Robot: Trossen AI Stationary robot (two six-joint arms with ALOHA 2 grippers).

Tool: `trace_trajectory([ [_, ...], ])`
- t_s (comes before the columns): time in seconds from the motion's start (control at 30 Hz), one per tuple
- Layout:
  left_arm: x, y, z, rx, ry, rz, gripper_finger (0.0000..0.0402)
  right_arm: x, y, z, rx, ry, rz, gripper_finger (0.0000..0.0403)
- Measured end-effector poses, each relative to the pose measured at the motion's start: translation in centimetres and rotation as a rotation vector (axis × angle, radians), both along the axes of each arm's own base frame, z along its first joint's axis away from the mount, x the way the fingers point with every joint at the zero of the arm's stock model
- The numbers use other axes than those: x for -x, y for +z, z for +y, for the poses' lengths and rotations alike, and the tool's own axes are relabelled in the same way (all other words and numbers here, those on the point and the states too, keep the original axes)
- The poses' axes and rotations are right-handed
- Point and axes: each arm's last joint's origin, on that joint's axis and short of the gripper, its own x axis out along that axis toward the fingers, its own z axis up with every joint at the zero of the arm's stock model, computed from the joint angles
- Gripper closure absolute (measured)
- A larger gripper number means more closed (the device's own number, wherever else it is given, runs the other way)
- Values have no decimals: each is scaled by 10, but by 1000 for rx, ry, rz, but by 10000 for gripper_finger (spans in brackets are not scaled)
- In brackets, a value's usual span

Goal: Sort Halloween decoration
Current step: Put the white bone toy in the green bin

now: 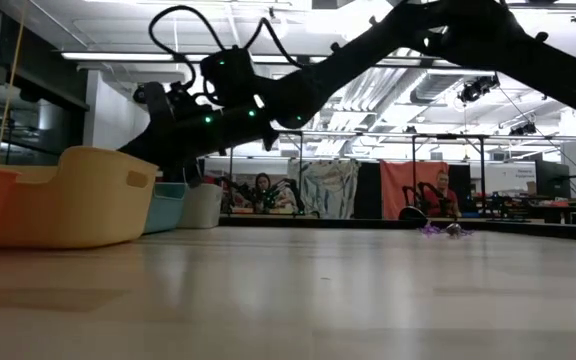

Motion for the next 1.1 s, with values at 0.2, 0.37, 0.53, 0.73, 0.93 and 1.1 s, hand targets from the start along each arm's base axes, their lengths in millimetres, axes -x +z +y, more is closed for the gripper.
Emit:
trace_trajectory([
  [0.2, 0, 0, 0, 0, 0, 0, 401, -2, 15, -15, -25, -54, 32, 322],
  [0.37, 0, 0, 0, -14, 7, 0, 402, 0, 29, -32, -33, -82, 108, 246],
  [0.53, 0, 0, 0, -17, 8, 0, 402, 4, 63, -53, -3, 48, 98, 221],
  [0.73, 0, 0, 0, -17, 8, 1, 402, 30, 81, -66, 42, 157, 246, 219],
  [0.93, 0, 0, 0, -36, 23, 2, 402, 76, 62, -53, 46, 301, 540, 219],
  [1.1, -1, -2, 1, -55, 43, 15, 401, 127, 34, -27, -18, 347, 653, 219],
])
